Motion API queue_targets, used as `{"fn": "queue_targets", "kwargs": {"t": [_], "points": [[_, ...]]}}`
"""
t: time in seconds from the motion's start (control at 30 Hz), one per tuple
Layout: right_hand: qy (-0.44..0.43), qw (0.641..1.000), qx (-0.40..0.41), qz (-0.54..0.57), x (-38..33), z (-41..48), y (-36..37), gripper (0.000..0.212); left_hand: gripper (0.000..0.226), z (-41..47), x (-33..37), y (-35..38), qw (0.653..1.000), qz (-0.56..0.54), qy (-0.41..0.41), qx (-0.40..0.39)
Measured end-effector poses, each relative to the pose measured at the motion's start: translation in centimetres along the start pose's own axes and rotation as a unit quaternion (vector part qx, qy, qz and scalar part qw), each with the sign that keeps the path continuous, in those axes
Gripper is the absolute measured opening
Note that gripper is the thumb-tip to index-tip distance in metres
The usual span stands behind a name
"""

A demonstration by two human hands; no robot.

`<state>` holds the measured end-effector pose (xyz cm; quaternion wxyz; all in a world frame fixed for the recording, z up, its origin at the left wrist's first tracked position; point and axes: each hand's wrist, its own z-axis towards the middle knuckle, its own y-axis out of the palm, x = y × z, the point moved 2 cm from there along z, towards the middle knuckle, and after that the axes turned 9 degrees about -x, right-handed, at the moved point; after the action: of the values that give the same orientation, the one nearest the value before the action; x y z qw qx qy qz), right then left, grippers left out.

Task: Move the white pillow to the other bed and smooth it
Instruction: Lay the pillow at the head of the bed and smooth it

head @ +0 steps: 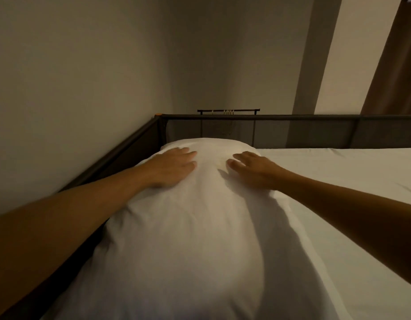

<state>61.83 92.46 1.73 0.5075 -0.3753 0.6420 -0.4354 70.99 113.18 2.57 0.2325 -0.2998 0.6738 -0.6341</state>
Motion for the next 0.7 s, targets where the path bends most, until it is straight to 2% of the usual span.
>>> {"fn": "queue_targets", "kwargs": {"t": [0.13, 0.23, 0.43, 0.53, 0.7], "points": [[-0.045, 0.999, -0.006, -0.015, -2.3, -2.9, 2.3, 0.066, 0.058, -1.2, 2.1, 2.4, 0.998, -0.057, 0.034, 0.001], [-0.050, 0.998, -0.007, -0.031, -2.0, -4.2, 3.3, 0.063, 0.057, -2.7, 1.7, 3.7, 0.996, -0.078, 0.030, 0.021], [-0.003, 0.998, -0.046, -0.038, 1.3, -5.5, 2.7, 0.068, 0.057, -5.6, -2.0, 3.2, 0.994, -0.095, -0.050, -0.016], [0.004, 0.999, -0.001, -0.046, 1.2, -7.0, 2.5, 0.071, 0.061, -7.2, -2.1, 2.0, 0.996, -0.042, -0.077, 0.010], [-0.093, 0.994, 0.034, -0.039, -2.7, -11.6, 4.8, 0.075, 0.071, -10.9, 3.4, 3.4, 0.997, -0.048, 0.026, 0.048]]}}
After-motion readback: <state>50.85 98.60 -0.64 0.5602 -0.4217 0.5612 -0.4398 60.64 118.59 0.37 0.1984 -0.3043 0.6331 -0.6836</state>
